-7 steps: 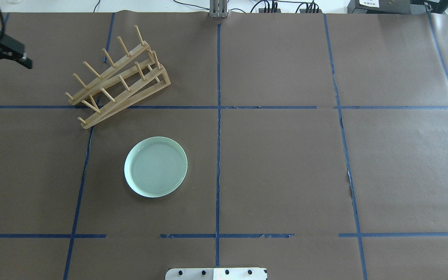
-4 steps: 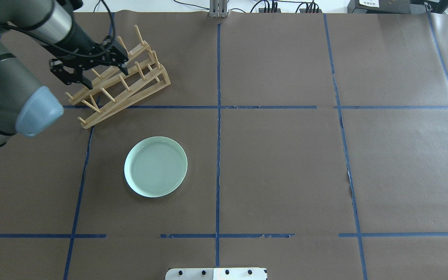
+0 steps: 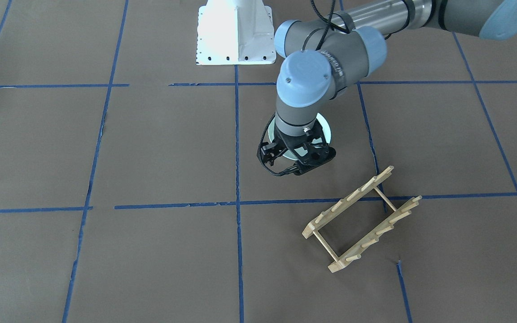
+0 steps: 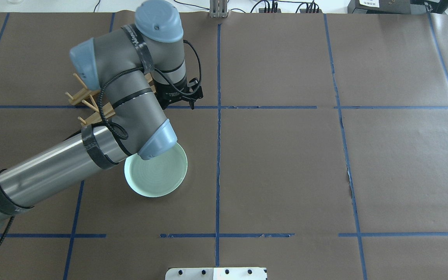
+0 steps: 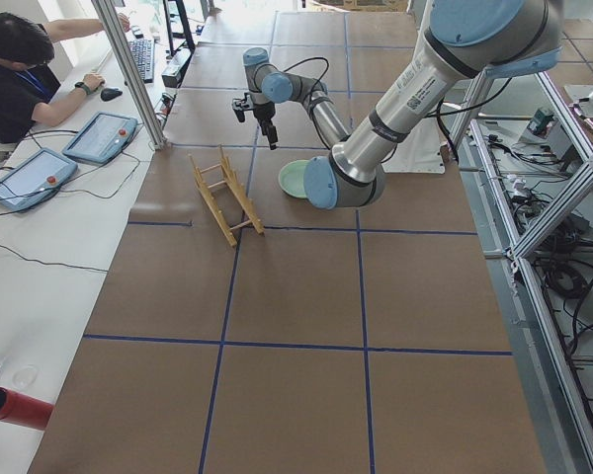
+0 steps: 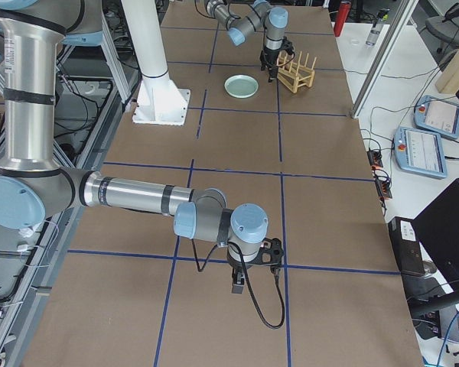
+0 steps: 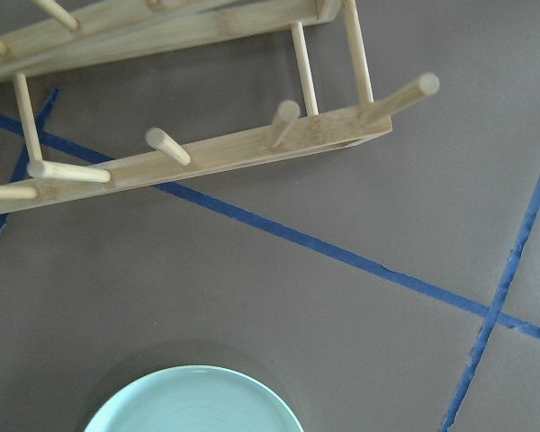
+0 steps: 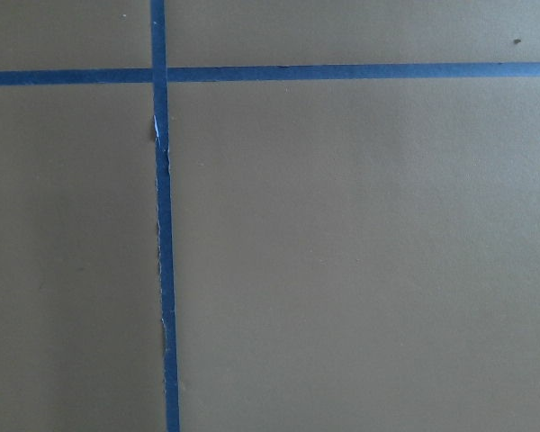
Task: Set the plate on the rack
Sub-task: 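Move the left gripper down toward the pale green plate, then grasp the rim of the pale green plate with the left gripper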
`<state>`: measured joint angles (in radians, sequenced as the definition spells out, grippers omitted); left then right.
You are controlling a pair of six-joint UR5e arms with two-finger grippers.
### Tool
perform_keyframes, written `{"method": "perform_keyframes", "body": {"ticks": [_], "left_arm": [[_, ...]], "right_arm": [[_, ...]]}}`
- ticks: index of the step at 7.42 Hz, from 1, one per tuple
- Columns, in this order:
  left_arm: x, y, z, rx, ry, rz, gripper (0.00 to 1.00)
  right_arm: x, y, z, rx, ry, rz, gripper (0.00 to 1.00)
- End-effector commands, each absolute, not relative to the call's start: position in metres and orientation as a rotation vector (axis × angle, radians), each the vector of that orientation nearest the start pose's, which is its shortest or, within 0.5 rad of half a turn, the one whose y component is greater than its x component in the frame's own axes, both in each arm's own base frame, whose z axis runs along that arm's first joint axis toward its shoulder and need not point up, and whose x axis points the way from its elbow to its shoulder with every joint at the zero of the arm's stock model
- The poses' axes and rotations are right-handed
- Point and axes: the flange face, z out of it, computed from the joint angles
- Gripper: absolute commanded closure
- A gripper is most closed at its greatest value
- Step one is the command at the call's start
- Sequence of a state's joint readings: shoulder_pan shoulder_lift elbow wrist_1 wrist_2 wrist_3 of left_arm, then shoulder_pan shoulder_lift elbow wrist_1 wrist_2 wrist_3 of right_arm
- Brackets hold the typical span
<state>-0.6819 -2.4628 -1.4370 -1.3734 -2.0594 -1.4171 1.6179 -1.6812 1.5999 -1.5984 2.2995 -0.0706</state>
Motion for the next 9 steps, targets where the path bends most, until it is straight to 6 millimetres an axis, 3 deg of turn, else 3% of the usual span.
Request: {"method": "perform_keyframes", "body": {"ticks": [1,4,6,9], "left_arm": [[0.589,-0.503,0.208,-0.241,0.606,-0.338,0.05],[0.604,-0.480,0.223,-0.258,0.586,-0.308,0.28],[0.604,-0.477,0.227,-0.262,0.581,-0.306,0.42],[0.603,-0.477,0.225,-0.267,0.587,-0.305,0.87]], "right_arm": [[0.088,-0.431,0.701,-0.061,-0.733,0.018,0.00],[0.087,-0.432,0.701,-0.061,-0.733,0.016,0.00],[0.088,-0.431,0.701,-0.061,-0.733,0.018,0.00],[0.087,-0.432,0.701,-0.061,-0.733,0.016,0.00]]}}
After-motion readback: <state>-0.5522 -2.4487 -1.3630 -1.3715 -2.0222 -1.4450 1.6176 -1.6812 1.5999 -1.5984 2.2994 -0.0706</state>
